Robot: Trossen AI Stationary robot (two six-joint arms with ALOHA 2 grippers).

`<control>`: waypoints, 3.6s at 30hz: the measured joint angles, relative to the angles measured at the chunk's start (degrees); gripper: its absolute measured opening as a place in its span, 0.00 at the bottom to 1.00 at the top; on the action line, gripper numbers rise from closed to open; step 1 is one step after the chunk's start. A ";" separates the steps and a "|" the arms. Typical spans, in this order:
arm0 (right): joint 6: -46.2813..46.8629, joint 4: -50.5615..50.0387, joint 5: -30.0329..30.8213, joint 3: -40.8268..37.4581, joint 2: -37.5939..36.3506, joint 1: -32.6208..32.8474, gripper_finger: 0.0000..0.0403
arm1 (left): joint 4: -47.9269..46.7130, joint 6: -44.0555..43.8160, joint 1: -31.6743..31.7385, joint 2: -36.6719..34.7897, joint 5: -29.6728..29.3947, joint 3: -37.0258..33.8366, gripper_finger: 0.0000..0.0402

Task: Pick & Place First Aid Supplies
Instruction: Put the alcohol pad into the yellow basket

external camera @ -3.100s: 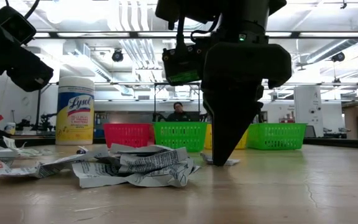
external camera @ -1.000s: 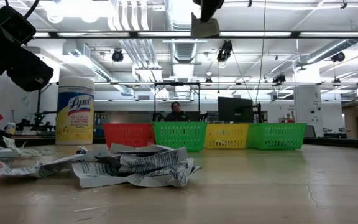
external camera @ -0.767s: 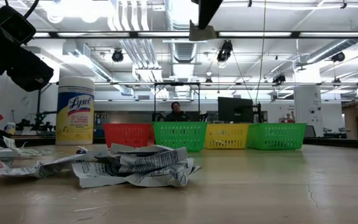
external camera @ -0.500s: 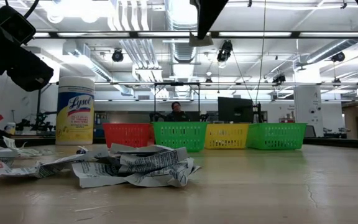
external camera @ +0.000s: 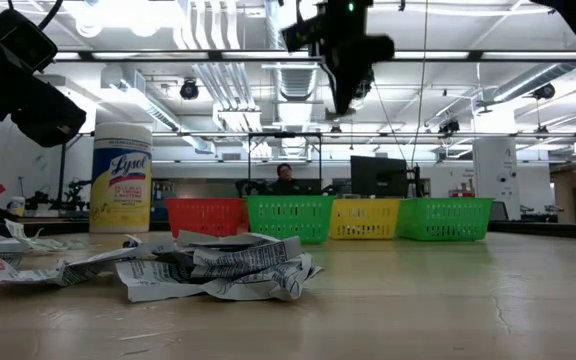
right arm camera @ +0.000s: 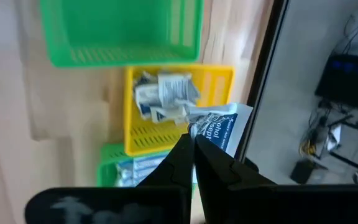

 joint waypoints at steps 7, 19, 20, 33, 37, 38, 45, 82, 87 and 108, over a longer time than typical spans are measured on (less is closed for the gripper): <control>-4.27 4.03 0.04 -7.32 0.00 -4.55 0.02 | -0.04 0.04 -0.01 0.00 -2.62 0.01 0.33; -12.33 15.81 -1.17 -16.64 0.00 -10.42 0.02 | 0.01 0.02 0.01 0.00 -4.46 0.00 0.33; -12.64 16.31 -1.32 -17.21 0.00 -10.77 0.02 | 0.01 0.01 0.01 0.00 -4.46 0.00 0.33; -16.38 22.62 -7.95 -21.69 0.00 -12.70 0.02 | 0.03 -0.02 0.01 0.00 -4.50 -0.01 0.33; -16.76 24.09 -10.07 -22.66 0.00 -12.81 0.02 | 0.03 -0.02 0.01 0.00 -4.50 0.00 0.33; -16.77 24.34 -10.08 -22.97 0.00 -12.87 0.02 | 0.03 -0.02 0.01 0.00 -4.50 0.01 0.33; -16.75 24.72 -10.11 -24.85 0.00 -13.35 0.02 | 0.03 -0.02 0.01 0.00 -4.52 0.00 0.33; -16.09 23.04 -14.01 -22.09 -0.02 -14.45 0.34 | 0.01 -0.04 0.00 0.00 -4.52 0.00 0.33; -11.70 19.35 -14.12 -18.67 -0.20 -14.19 0.37 | 0.03 -0.02 0.01 0.00 -4.54 0.01 0.33; 2.80 11.95 -23.69 -5.79 -0.68 -8.43 0.29 | -1.25 -0.60 0.00 -0.02 -4.52 -0.01 0.33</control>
